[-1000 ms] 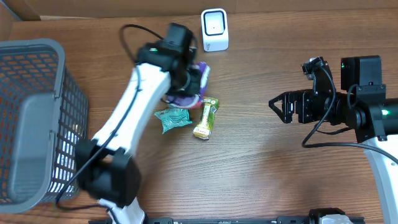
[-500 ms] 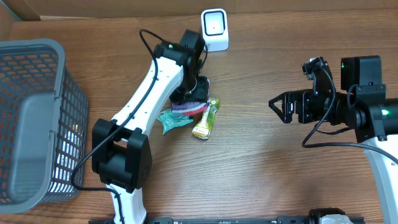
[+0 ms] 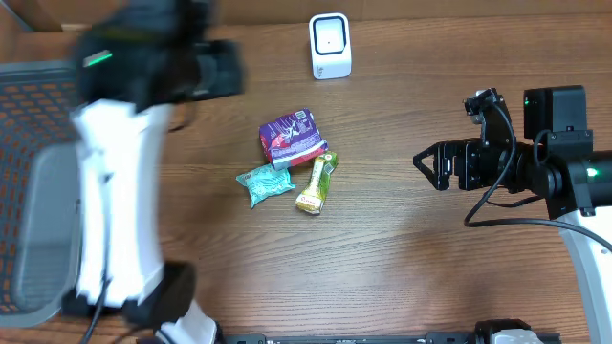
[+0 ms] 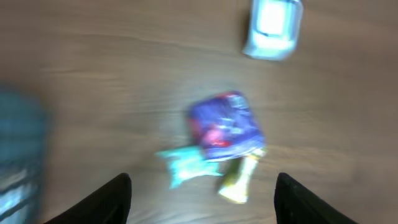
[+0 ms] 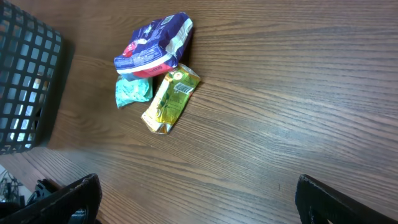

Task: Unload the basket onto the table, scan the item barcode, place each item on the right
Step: 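Carry the purple pouch out and set it beside the carton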

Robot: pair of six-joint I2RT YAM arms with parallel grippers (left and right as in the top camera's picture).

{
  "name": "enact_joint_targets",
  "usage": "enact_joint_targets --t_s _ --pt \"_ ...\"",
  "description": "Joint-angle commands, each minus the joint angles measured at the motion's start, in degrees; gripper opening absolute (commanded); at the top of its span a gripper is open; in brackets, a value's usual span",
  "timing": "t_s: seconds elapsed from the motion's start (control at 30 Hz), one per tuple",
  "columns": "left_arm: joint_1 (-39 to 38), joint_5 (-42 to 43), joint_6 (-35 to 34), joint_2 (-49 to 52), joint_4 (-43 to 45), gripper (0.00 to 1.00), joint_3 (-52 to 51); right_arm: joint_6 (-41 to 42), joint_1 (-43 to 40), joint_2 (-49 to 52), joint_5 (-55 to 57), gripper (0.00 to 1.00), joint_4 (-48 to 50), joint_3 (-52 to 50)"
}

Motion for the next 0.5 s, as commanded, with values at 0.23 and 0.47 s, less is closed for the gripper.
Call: enact_joint_targets --t_s 0.23,0.47 --pt "33.53 -0.85 -2.54 -15.23 -2.56 0.77 -9.18 0.2 0.26 -0.02 -0.7 1.0 0.57 0.87" --pt "53.51 6.54 -2.08 -17.0 5.9 0.8 -24.59 0.22 0.26 -0.02 -1.2 1.0 -0.31 0.83"
